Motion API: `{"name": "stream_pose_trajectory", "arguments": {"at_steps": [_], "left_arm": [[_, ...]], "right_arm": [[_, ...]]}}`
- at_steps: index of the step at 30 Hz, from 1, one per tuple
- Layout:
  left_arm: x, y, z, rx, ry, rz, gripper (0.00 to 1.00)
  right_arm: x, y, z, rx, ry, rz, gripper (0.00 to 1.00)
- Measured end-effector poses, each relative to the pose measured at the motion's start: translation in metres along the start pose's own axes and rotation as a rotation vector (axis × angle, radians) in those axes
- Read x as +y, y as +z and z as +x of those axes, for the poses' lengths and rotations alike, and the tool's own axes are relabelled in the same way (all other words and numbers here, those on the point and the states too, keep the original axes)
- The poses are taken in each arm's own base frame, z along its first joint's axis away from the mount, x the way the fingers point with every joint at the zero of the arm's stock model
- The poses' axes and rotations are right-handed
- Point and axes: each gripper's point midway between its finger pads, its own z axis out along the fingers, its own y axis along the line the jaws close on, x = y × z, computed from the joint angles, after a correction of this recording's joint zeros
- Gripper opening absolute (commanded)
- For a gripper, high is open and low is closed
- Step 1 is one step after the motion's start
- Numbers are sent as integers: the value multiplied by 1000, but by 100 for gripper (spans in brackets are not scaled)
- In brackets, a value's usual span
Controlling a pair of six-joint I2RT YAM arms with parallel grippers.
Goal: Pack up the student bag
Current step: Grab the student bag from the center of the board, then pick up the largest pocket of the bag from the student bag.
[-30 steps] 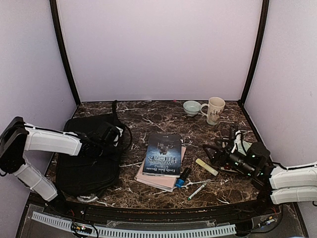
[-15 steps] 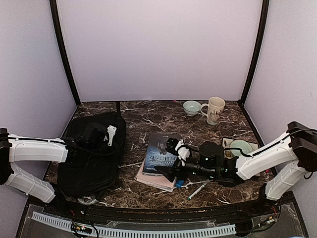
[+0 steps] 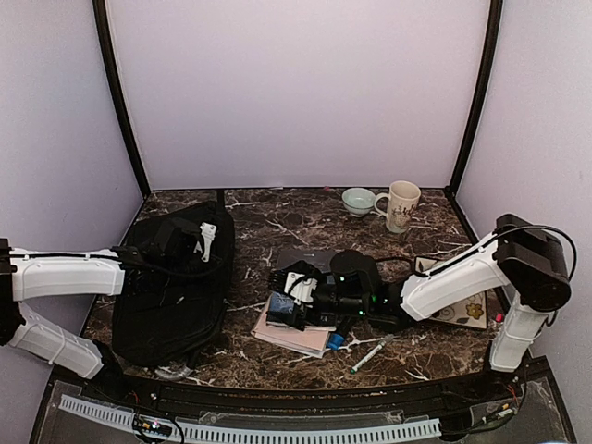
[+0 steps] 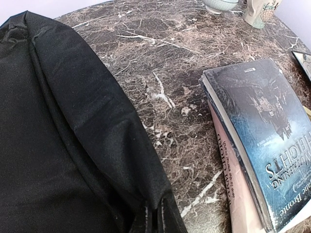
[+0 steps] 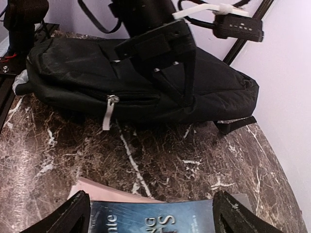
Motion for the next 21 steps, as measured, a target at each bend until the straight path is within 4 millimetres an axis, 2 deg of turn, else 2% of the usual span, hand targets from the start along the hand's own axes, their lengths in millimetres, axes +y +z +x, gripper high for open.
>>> {"name": "stream_pose_trajectory", "arguments": {"at_steps": [2, 5, 9, 21], "left_arm": [[0, -1, -2, -2, -7, -3, 0], [0, -4, -6, -17, -26, -1, 0], [-4, -10, -14, -45, -44, 28, 0], [-16, -11, -13, -35, -65, 96, 0]], "right_arm": [[-14, 0, 5, -11, 4, 1, 86], [-29, 2, 28, 26, 15, 8, 86], [-18, 6, 40, 46, 14, -37, 86], [-1, 1, 31, -37, -5, -95, 84]]}}
